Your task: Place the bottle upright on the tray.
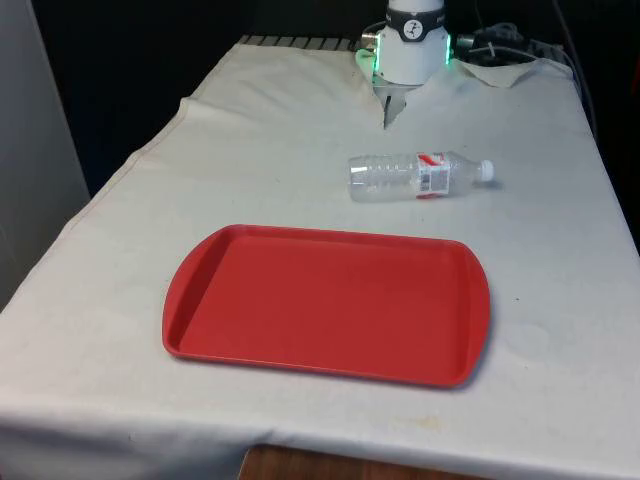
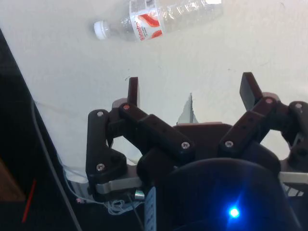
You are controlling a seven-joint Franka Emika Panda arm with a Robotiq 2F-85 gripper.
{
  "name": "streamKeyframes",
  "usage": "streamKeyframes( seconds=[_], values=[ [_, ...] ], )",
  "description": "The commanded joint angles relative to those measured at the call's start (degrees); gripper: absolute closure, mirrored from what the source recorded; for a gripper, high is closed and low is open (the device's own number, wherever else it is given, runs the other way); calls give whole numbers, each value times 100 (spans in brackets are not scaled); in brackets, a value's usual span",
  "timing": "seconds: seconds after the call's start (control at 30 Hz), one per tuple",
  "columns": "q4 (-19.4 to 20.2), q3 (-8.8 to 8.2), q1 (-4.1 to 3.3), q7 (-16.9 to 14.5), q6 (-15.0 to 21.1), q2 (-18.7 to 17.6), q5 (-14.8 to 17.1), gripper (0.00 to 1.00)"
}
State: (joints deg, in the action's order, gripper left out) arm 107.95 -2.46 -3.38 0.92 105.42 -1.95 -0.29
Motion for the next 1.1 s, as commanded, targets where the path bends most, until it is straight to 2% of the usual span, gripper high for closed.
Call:
streamKeyframes(
  seconds=[0.0, 0.07, 0.23, 0.27, 0.3, 0.53, 0.57, 0.77, 0.87, 1.03, 1.07],
  values=[
    [52, 6, -6, 23, 34, 29, -11, 0],
    [246, 40, -46, 143, 218, 166, -92, 0],
    [481, 92, -80, 264, 384, 309, -166, 0],
    [458, 86, -69, 218, 321, 286, -126, 0],
    [573, 120, -92, 315, 447, 372, -201, 0],
    [888, 229, -115, 498, 636, 561, -321, 0],
    [865, 235, -103, 458, 579, 539, -281, 0],
    [1272, 372, -143, 733, 911, 751, -441, 0],
    [1318, 395, -143, 728, 911, 756, -413, 0],
    [1593, 521, -160, 980, 1186, 825, -527, 0],
    [1541, 510, -149, 917, 1112, 791, -476, 0]
  ],
)
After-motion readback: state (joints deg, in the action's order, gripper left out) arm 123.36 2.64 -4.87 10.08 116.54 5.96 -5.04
